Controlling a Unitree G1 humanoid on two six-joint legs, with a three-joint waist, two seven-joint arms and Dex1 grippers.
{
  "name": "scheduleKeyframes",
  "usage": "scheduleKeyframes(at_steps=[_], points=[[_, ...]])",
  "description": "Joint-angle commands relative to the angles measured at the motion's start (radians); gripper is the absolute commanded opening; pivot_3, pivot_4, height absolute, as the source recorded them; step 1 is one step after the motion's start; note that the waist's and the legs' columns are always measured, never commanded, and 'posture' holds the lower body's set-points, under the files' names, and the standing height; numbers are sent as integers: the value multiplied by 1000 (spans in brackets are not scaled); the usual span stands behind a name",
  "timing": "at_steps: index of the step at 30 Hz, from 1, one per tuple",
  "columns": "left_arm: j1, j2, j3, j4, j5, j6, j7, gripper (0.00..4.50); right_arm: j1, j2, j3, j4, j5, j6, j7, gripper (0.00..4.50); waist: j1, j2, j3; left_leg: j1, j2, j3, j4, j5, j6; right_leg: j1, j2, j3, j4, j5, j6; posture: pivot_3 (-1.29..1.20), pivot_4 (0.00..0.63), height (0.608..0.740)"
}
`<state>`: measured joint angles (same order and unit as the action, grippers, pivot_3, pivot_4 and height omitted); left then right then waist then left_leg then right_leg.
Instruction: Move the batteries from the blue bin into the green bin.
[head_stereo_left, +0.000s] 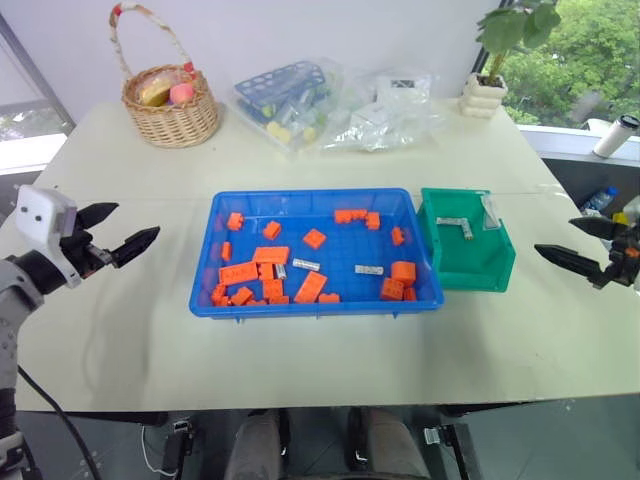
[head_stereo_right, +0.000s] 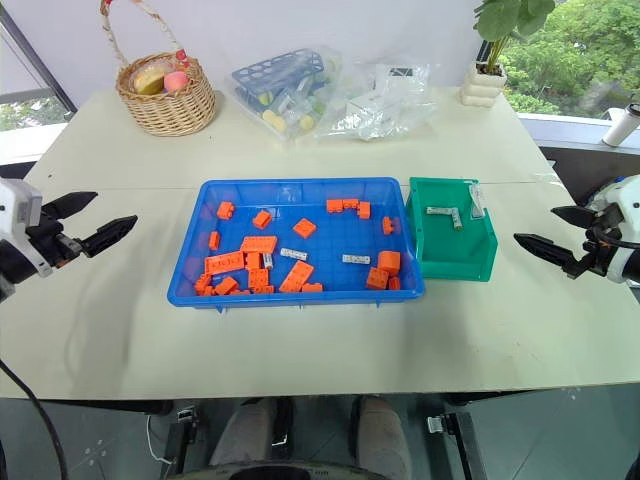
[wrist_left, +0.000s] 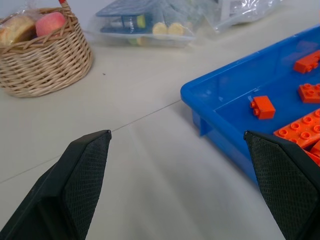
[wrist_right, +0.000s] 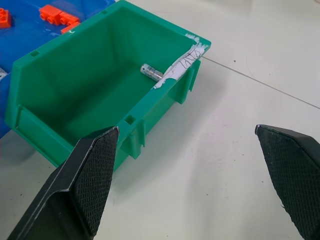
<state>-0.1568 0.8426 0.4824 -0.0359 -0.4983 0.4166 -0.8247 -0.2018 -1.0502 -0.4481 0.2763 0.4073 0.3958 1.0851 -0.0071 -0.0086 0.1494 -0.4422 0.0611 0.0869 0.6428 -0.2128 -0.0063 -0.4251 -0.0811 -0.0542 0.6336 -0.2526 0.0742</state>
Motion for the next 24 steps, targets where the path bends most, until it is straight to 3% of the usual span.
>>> scheduleKeyframes(at_steps=[1, 18, 24], points=[[-30, 11, -5, 3, 11, -25, 6, 4460, -9, -26, -36, -9, 12, -4, 1, 4500, 0, 0, 0, 0, 0, 0, 0, 0, 0, 0, 0, 0, 0, 0, 0, 0, 150, 736], [-39, 1, -31, -9, 10, -12, 7, 4460, -39, -13, -4, 8, -1, -1, -23, 4500, -2, 0, 0, 0, 0, 0, 0, 0, 0, 0, 0, 0, 0, 0, 1, 0, 150, 736], [-54, 13, -44, -78, -35, 42, -16, 4460, -127, -8, 54, -60, 17, 59, -35, 4500, -3, 0, 0, 0, 0, 0, 0, 0, 0, 0, 0, 0, 1, 0, 1, 0, 150, 736]])
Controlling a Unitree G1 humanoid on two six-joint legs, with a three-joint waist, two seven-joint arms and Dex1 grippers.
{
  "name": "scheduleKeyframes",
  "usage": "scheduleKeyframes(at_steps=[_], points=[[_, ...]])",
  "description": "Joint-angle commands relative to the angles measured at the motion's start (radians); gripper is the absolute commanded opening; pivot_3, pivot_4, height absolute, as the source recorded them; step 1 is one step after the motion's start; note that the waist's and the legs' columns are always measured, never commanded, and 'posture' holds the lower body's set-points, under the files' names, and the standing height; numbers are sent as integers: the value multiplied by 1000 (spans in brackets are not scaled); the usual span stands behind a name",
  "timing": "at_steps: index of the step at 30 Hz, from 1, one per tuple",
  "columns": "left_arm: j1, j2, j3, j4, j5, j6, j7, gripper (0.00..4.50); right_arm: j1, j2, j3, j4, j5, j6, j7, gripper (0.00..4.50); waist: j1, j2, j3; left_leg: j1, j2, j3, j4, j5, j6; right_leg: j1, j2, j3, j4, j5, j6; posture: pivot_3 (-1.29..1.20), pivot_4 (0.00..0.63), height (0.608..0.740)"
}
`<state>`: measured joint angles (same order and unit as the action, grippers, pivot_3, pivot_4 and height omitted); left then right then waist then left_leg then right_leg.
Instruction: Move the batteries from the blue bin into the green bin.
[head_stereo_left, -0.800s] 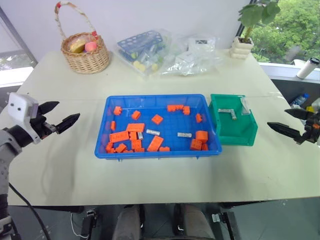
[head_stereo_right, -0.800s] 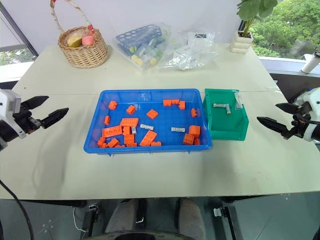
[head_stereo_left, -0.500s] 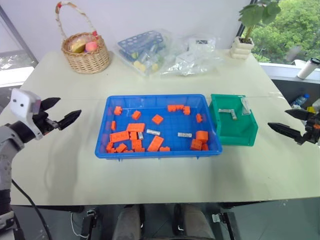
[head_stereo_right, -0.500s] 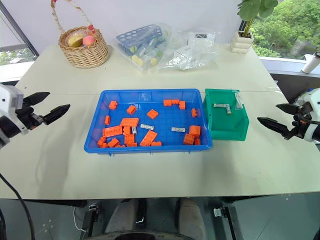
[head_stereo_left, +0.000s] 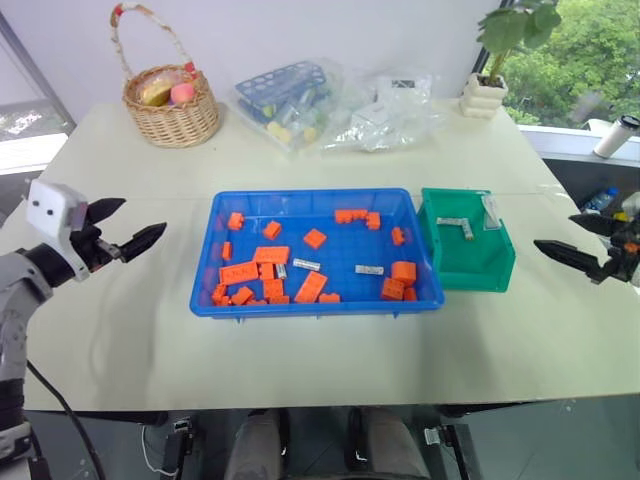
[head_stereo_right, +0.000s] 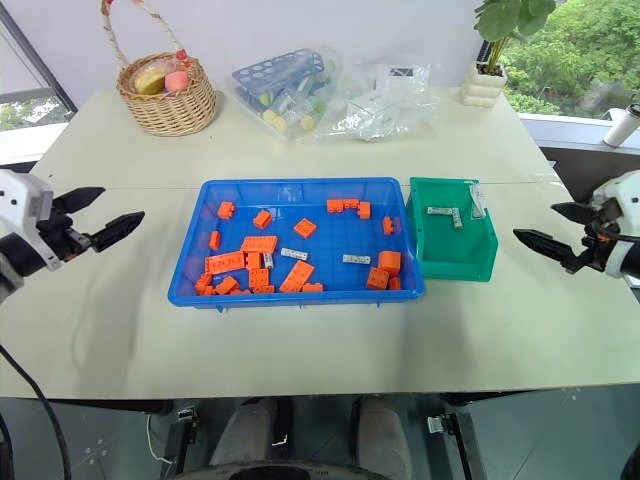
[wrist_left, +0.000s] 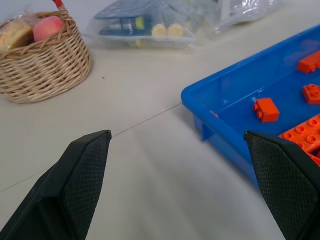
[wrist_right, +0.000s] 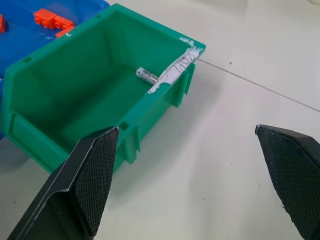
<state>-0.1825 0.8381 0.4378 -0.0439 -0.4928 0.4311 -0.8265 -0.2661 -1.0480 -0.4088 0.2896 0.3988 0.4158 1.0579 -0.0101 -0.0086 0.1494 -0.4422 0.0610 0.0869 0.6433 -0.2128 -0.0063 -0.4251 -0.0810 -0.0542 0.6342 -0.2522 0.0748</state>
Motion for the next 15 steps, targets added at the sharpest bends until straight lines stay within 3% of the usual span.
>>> scheduleKeyframes(at_steps=[1, 6, 10, 15], points=[[-31, 23, -6, -97, -58, 45, -26, 4460, -97, -2, 38, -107, 39, 66, -11, 4500, -1, 0, 0, 0, 0, 0, 0, 0, 0, 0, 0, 0, 0, 0, 0, 0, 150, 736], [-52, 55, -39, -205, -126, 105, -94, 4460, -273, 58, 195, -281, 75, 177, -10, 4500, -3, 1, 0, 0, 0, 0, 0, 0, 0, 0, 0, 0, 1, 0, 0, 0, 150, 736], [-63, 105, -66, -284, -207, 167, -188, 4460, -461, 206, 387, -391, 80, 307, -54, 4500, -7, 1, 1, 0, 1, 0, 0, 0, 0, -2, 1, 0, 2, 1, -1, 0, 150, 736], [-27, 175, -83, -336, -254, 192, -316, 4460, -578, 435, 643, -401, 3, 370, -102, 4500, -1, 2, 2, -1, 1, 0, 0, 0, 0, -3, 1, 0, 3, 1, -1, 0, 150, 736]])
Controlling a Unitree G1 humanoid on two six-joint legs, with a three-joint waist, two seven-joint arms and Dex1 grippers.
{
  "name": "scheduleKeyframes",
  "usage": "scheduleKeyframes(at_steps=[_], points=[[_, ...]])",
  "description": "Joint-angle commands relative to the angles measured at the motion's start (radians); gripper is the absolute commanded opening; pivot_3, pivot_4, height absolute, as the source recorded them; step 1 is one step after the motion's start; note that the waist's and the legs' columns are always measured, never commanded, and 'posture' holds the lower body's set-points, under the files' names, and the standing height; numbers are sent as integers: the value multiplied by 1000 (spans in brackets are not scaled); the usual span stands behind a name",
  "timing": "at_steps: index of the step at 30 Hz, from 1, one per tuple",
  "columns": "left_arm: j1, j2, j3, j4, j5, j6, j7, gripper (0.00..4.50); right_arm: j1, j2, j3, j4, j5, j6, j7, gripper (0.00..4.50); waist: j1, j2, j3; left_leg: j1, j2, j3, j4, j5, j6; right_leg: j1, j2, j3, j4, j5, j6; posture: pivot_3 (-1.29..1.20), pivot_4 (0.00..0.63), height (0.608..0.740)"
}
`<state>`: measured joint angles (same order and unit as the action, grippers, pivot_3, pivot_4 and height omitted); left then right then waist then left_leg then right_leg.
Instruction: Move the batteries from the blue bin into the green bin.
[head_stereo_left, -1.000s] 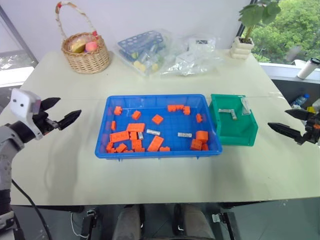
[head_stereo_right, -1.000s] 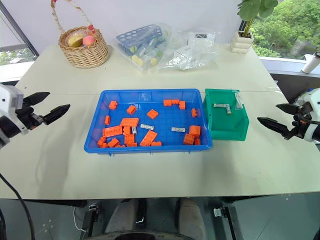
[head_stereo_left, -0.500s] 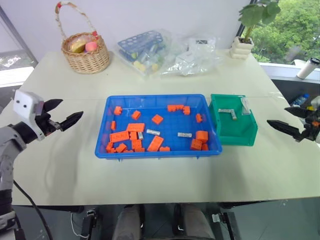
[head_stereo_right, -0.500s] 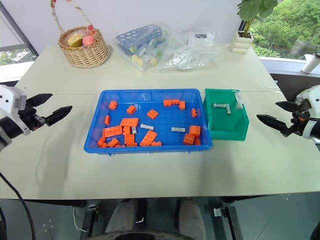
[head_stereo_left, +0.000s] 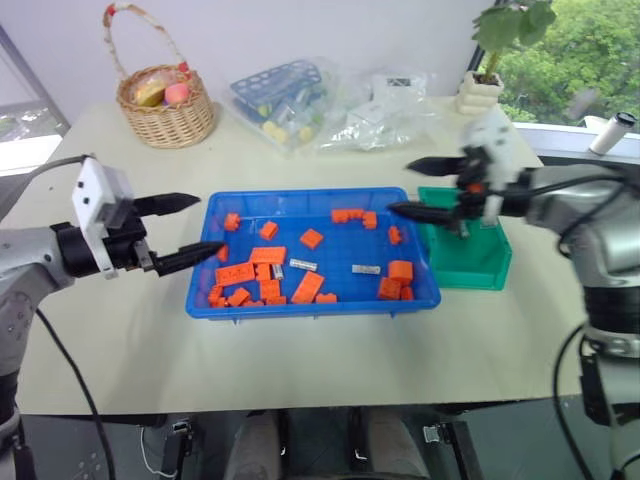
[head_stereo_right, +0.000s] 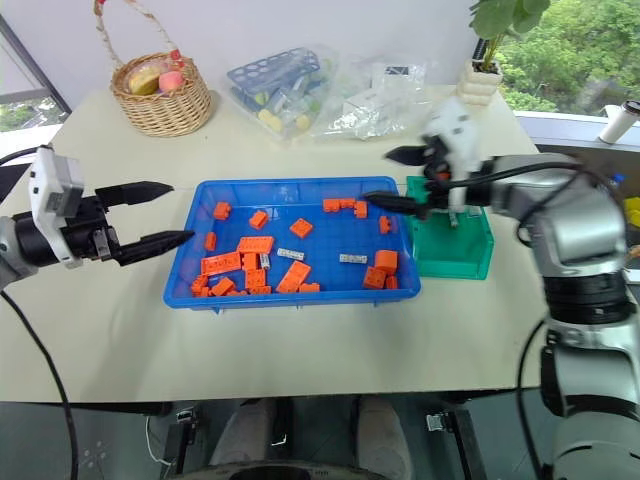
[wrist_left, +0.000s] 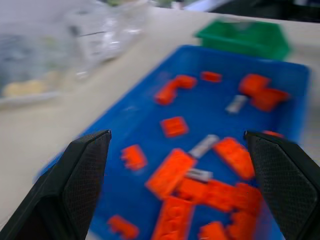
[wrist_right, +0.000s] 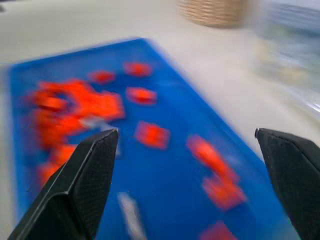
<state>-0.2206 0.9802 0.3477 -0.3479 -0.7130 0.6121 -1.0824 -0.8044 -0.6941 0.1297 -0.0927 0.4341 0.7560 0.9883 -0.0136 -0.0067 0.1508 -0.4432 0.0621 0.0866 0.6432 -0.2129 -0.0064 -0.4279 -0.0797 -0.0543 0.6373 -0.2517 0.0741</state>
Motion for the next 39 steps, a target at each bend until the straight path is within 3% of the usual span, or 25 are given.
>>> scheduleKeyframes(at_steps=[1, 3, 6, 10, 17, 26, 28, 33, 34, 39], points=[[19, 43, 7, -32, -38, 14, -79, 4460, -54, 131, 150, -5, -53, 21, -44, 4500, 4, 0, 0, 0, 0, 0, 0, 0, 0, 0, 0, 0, 0, 0, 0, 0, 150, 736], [27, 56, 3, -27, -39, 15, -99, 4460, -73, 202, 198, 26, -80, 12, -57, 4500, 5, 0, 1, -1, 0, 0, 1, 0, 0, 0, 0, 0, 1, 0, 0, 0, 150, 736], [85, 74, 30, -27, -27, 9, -128, 4460, -131, 426, 336, 224, -183, -56, -127, 4500, -6, 0, 1, 0, -1, 0, 3, 0, 0, 0, -1, 0, 4, 0, 0, 0, 150, 736], [117, 71, 59, -55, -32, 14, -108, 4460, -185, 529, 346, 430, -256, -151, -147, 4500, 6, 0, 2, -2, -1, -1, 3, 0, 0, -3, 0, -1, 10, 0, 1, 0, 150, 736], [151, 66, 107, -85, -49, 35, -77, 4460, -237, 591, 337, 679, -343, -305, -142, 4500, -4, -1, 2, -1, -1, -1, 4, 0, -1, -2, -1, -1, 9, -1, -1, 0, 150, 736], [151, 62, 100, -83, -47, 31, -52, 4460, -253, 612, 304, 775, -394, -379, -113, 4500, -7, -1, 2, -1, 0, -1, 2, 0, -1, -3, 0, -1, 10, 0, 1, 0, 150, 736], [145, 59, 91, -82, -46, 29, -46, 4500, -250, 618, 300, 783, -403, -388, -110, 3718, -6, -1, 2, -1, 0, -1, 2, 0, -1, -3, 0, -1, 10, 0, 1, 0, 150, 736], [126, 58, 75, -74, -47, 25, -40, 4500, -236, 619, 299, 774, -423, -390, -96, 1033, -4, -1, 2, -1, 0, -1, 2, 0, -1, -3, 0, -1, 10, 0, 1, 0, 150, 736], [121, 58, 71, -70, -45, 23, -41, 4500, -234, 619, 296, 772, -425, -388, -95, 686, -4, -1, 2, -1, 0, -1, 2, 0, -1, -3, 0, -1, 10, 0, 0, 0, 150, 736], [99, 60, 53, -53, -37, 17, -45, 4500, -239, 624, 274, 771, -433, -378, -110, 727, -6, -1, 2, -1, 0, -1, 2, 0, -1, -3, 0, -1, 10, 0, 0, 0, 150, 736]])
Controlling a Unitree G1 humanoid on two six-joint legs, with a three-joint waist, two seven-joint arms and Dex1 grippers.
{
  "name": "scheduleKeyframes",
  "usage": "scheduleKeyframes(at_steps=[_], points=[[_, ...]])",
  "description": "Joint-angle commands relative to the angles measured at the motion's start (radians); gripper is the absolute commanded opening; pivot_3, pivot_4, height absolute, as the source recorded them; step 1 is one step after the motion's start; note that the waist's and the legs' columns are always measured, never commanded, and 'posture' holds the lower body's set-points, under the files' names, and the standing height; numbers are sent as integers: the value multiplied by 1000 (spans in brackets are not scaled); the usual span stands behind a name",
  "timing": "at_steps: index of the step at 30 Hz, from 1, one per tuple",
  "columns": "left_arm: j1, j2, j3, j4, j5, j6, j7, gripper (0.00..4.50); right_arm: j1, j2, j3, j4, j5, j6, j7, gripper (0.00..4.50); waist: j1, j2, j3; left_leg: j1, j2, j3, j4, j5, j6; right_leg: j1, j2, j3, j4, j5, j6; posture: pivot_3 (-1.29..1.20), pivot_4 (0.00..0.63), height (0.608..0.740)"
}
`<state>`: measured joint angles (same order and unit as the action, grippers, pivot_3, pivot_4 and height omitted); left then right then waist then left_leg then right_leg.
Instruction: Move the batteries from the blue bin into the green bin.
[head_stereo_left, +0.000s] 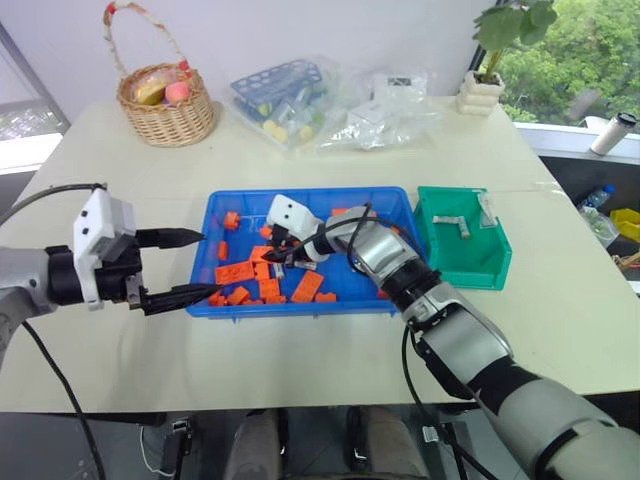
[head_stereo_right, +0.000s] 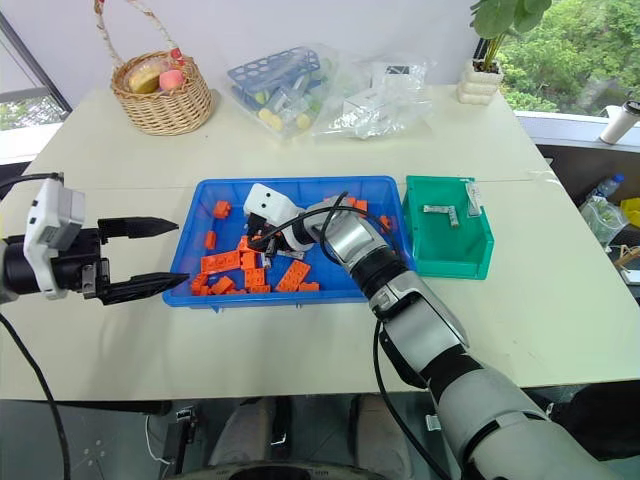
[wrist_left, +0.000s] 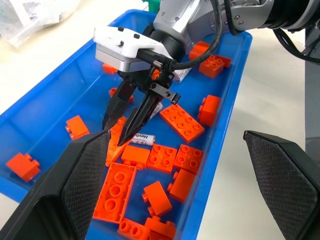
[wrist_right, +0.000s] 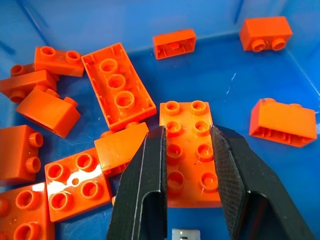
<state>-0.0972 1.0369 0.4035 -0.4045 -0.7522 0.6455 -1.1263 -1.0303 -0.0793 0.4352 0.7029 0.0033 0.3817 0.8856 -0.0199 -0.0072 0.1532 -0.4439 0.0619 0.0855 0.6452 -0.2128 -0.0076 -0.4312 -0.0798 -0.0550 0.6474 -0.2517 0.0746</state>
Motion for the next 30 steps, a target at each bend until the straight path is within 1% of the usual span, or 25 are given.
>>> scheduleKeyframes(at_steps=[1, 7, 11, 14, 16, 17, 18, 19, 22, 24, 27, 30], points=[[-27, 3, -5, 6, 4, -18, -2, 4500, -13, 9, -35, -27, -4, -3, -6, 727, 1, 0, 0, 0, 0, 0, 0, 0, 0, 0, 0, 0, 0, 0, 0, 0, 150, 736], [-42, 0, -27, 18, 11, -25, -3, 4500, -17, 3, -45, -29, -19, -18, -16, 727, 0, 0, 0, 0, 0, 0, 0, 0, 0, 0, 0, 0, 0, 0, 0, 0, 150, 736], [-56, -5, -41, 21, 15, -27, -1, 4500, -90, 8, -110, 113, -29, -75, -121, 727, 1, 0, 0, 0, 0, 0, 0, 0, 0, 0, 0, 0, 0, 0, 0, 0, 150, 736], [-70, -9, -52, 25, 21, -29, 1, 4500, -115, 6, -133, 179, -32, -98, -135, 727, 1, 0, 1, 0, 0, 0, 0, 0, 0, 0, 0, 0, 0, 0, 0, 0, 150, 736], [-79, -14, -60, 28, 25, -30, 0, 4500, -122, 10, -147, 201, -31, -97, -138, 1812, 0, 0, 1, 0, 0, 0, 0, 0, 0, 0, 0, 0, 0, 0, 0, 0, 150, 736], [-83, -17, -66, 28, 27, -30, -1, 4500, -123, 11, -147, 204, -36, -105, -141, 2100, -1, 0, 1, 0, 0, 0, 0, 0, 0, 0, 0, 0, 0, 0, 0, 0, 150, 736], [-86, -18, -70, 29, 28, -30, -1, 4500, -124, 12, -148, 207, -41, -112, -142, 2665, -1, 0, 1, 0, 0, 0, 0, 0, 0, 0, 0, 0, 0, 0, 0, 0, 150, 736], [-89, -21, -76, 27, 29, -31, -1, 4500, -124, 13, -150, 194, -42, -109, -143, 3126, -1, 0, 2, 0, 0, 0, 0, 0, 0, 0, 0, 0, 0, 0, 0, 0, 150, 736], [-93, -24, -85, 23, 29, -31, -3, 4500, -117, 9, -164, 119, -30, -69, -135, 3126, -1, 0, 2, 0, 0, 0, 0, 0, 0, 0, 0, 0, 0, 0, 0, 0, 150, 736], [-92, -24, -86, 23, 28, -31, -5, 4500, -84, -5, -166, -11, -5, 17, -96, 3126, -1, 1, 3, 0, 0, 0, 0, 0, 0, 0, 0, 0, 0, 0, 0, 0, 150, 736], [-92, -21, -90, 30, 29, -36, -10, 4500, -5, -49, -129, -223, 15, 138, -12, 3126, 2, 0, 3, 0, 0, 0, 0, 0, 0, 0, 0, 0, 0, 0, 0, 0, 150, 736], [-98, -21, -100, 40, 31, -41, -15, 4500, 59, -92, -81, -347, 18, 186, 66, 3126, 5, 0, 3, 0, 0, 0, 0, 0, 0, 0, 0, 0, 0, 0, 0, 0, 150, 736]])
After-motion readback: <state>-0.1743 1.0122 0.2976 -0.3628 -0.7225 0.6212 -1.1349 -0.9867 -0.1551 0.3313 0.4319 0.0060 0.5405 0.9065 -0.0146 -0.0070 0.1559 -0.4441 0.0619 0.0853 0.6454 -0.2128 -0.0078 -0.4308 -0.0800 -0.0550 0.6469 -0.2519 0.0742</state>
